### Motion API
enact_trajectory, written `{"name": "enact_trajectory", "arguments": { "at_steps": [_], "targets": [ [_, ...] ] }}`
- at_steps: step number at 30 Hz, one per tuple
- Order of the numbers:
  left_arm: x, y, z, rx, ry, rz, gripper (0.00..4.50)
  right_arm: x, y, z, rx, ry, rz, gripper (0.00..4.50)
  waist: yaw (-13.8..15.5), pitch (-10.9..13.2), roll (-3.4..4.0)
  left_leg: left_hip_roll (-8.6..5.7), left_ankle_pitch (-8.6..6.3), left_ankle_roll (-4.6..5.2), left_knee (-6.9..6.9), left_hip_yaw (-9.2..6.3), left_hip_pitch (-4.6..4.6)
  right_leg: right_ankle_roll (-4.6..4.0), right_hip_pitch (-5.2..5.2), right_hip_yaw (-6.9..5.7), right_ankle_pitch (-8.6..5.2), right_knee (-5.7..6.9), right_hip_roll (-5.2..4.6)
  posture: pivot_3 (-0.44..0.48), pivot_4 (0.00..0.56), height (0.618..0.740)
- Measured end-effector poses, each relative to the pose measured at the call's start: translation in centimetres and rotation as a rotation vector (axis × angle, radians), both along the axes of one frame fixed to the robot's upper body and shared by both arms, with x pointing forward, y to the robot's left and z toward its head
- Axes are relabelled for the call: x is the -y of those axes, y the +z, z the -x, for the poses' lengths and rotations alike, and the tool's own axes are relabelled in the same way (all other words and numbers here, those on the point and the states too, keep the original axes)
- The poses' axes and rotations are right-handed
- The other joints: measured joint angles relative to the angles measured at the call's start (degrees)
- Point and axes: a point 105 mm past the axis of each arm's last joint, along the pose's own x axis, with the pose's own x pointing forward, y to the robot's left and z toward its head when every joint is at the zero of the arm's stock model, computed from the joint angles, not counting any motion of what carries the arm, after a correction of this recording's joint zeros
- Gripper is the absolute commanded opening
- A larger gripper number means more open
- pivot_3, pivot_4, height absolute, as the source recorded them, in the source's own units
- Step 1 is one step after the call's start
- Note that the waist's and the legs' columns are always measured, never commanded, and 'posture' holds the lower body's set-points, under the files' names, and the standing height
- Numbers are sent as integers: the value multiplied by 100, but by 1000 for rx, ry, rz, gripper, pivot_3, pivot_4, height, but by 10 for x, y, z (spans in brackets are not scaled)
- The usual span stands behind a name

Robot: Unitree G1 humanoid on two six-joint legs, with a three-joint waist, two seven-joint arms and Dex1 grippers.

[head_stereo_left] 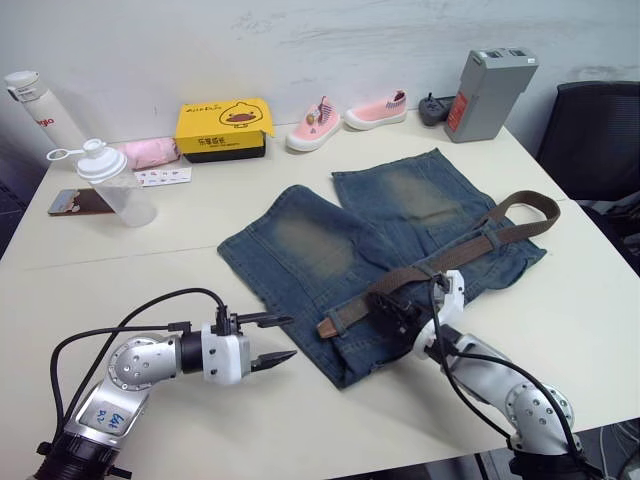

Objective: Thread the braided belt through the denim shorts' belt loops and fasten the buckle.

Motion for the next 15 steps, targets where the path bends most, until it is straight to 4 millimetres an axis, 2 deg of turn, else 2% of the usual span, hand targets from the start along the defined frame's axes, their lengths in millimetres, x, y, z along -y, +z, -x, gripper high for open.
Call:
{"name": "enact_trajectory", "arguments": {
  "at_steps": [5,9,15],
  "targets": [
    [-4,-10,-13,165,-47,-130,2601,-10,-8,4,-51,34,27,0,9,-1,3,-4,1,-1,0,1,0,1,0,-30,1,2,-3,0,150,739],
    [3,-15,-25,249,-75,-145,2601,-13,-10,5,-71,48,43,0,3,-8,-7,-7,0,0,-5,7,0,42,3,-46,23,1,-4,0,150,739],
    [13,-32,-23,278,-131,-151,2601,-14,-11,5,-83,52,50,0,-7,-12,-10,-5,1,-1,-7,11,2,48,3,-57,27,9,36,0,150,739]
  ]
}}
